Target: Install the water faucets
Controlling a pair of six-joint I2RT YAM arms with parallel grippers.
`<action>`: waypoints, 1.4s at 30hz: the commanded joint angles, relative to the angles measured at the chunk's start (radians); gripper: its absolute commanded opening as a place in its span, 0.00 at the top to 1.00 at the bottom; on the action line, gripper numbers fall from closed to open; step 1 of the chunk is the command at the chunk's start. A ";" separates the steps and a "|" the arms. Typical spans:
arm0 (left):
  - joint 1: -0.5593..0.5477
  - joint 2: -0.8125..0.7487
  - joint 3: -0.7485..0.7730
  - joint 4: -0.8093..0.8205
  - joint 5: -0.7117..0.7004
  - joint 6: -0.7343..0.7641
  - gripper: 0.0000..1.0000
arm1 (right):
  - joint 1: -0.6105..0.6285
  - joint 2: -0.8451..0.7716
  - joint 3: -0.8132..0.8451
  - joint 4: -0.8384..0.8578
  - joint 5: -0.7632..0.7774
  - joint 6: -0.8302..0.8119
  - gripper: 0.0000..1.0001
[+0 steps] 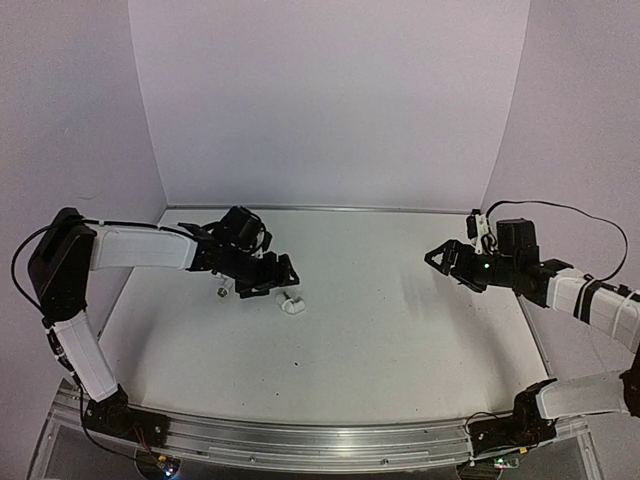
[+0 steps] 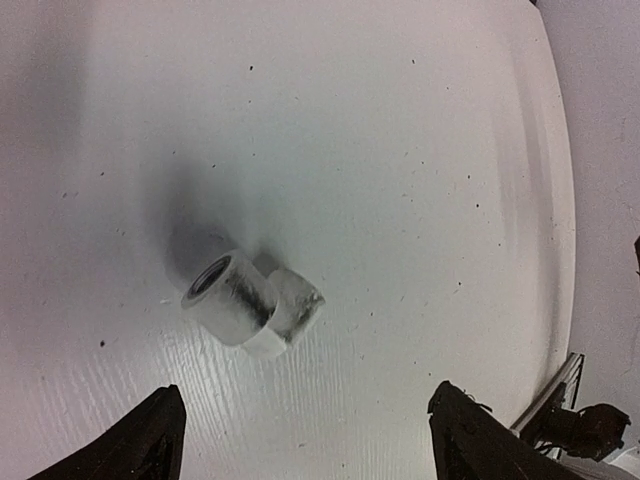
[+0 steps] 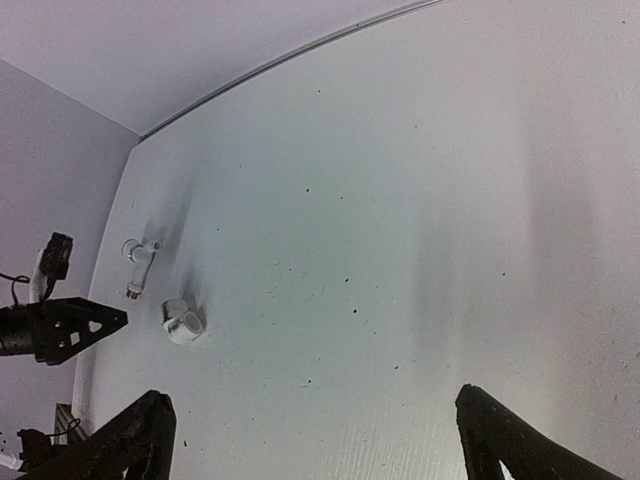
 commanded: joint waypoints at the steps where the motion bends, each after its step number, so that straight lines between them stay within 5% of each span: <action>1: -0.011 0.115 0.125 0.031 -0.068 -0.019 0.15 | 0.008 -0.030 -0.029 0.074 -0.076 0.034 0.02; 16: -0.026 0.312 0.192 0.011 -0.126 -0.052 0.27 | 0.012 -0.066 -0.092 0.132 -0.093 0.054 0.02; 24: -0.027 0.319 0.188 0.040 -0.102 -0.059 0.57 | 0.071 -0.006 -0.096 0.207 -0.114 0.106 0.02; 27: -0.028 0.281 0.158 0.086 -0.083 -0.076 0.71 | 0.131 0.044 -0.090 0.235 -0.076 0.127 0.02; 36: -0.032 0.141 -0.001 0.364 0.067 -0.213 0.86 | 0.369 0.282 0.071 0.266 0.025 0.120 0.03; 42: -0.062 0.065 -0.100 0.589 0.104 -0.362 0.94 | 0.522 0.468 0.143 0.465 0.038 0.189 0.12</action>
